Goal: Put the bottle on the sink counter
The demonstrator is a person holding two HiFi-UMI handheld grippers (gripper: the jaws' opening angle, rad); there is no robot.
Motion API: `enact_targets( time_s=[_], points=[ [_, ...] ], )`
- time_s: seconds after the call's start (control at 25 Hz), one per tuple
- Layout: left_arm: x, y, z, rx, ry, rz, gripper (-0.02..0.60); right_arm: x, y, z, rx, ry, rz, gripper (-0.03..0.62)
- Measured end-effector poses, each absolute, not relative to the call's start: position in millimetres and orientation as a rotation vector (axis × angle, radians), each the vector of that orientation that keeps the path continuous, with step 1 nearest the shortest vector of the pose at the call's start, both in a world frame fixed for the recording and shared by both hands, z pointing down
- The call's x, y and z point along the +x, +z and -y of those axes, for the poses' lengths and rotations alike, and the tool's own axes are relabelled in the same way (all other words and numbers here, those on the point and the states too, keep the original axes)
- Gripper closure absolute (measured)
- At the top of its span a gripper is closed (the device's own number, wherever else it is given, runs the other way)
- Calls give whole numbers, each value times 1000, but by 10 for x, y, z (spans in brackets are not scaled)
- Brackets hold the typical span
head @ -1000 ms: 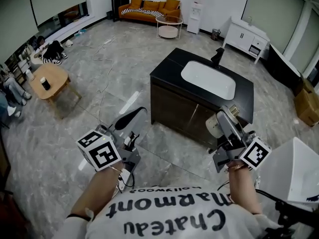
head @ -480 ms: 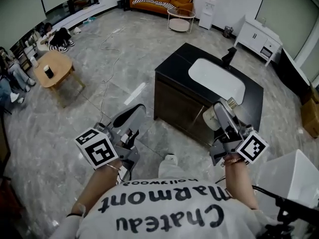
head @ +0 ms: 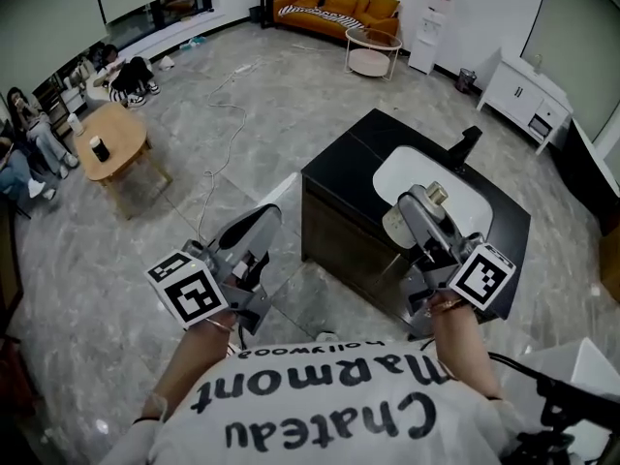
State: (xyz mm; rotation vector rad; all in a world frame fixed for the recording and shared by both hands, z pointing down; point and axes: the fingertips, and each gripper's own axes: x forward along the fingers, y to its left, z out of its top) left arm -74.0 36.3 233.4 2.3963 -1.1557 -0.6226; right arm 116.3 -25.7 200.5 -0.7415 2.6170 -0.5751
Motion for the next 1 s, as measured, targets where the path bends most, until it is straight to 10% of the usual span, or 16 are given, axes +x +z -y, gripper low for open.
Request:
enact_targets(
  time_s=[1.0],
  points=[
    [-927,3062,1113,2148,-566,1421,567,906,3031,2199,-745,-879,-2695,253]
  ],
)
